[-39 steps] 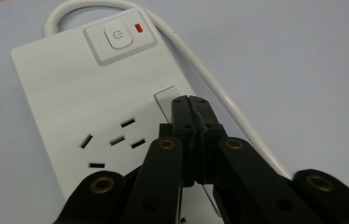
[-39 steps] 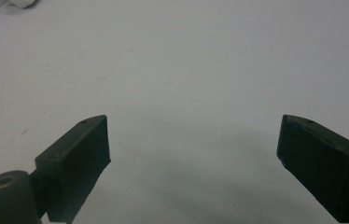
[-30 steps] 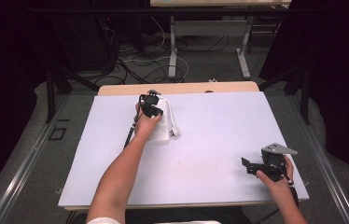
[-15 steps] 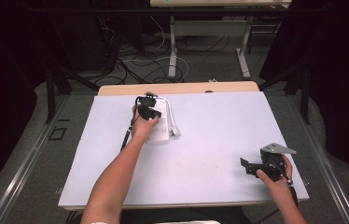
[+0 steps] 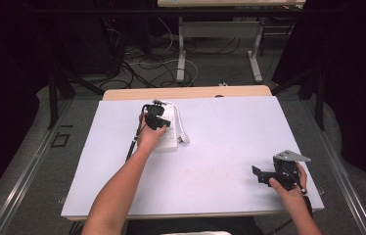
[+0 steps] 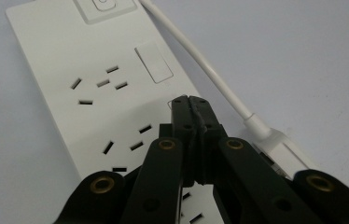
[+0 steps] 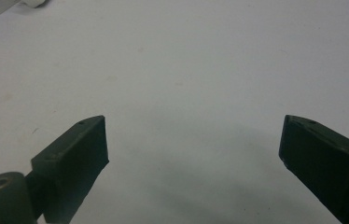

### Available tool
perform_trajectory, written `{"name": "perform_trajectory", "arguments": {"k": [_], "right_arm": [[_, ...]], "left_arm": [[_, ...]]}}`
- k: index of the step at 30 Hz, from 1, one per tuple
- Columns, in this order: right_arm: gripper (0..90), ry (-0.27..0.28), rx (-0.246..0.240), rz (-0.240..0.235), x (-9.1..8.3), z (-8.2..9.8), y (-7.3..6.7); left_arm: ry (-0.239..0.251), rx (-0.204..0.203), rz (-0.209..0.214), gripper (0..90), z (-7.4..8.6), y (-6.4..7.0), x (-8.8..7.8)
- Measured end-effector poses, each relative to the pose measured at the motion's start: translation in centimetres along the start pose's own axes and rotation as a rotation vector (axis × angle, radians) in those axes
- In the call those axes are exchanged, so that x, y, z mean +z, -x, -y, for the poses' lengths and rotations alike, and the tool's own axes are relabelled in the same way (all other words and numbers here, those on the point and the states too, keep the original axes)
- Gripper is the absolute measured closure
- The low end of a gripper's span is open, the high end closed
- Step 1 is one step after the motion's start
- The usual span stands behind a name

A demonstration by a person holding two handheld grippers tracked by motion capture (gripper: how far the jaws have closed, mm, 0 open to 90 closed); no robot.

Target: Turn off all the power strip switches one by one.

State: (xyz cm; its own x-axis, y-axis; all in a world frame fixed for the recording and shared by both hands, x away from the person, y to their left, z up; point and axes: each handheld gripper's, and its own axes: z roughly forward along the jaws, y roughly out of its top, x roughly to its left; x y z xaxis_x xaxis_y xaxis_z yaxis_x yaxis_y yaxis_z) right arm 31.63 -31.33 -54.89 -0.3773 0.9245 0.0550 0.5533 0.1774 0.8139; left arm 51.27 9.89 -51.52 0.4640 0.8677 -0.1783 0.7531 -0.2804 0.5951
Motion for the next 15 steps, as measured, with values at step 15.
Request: {"name": "perform_trajectory", "arguments": {"k": [15], "right_arm": [[7.4,-0.005,0.005,0.003,-0.05,0.09,0.1]], "left_arm": [[-0.012,0.007,-0.003,90.0,0.13,0.34,0.75]]}}
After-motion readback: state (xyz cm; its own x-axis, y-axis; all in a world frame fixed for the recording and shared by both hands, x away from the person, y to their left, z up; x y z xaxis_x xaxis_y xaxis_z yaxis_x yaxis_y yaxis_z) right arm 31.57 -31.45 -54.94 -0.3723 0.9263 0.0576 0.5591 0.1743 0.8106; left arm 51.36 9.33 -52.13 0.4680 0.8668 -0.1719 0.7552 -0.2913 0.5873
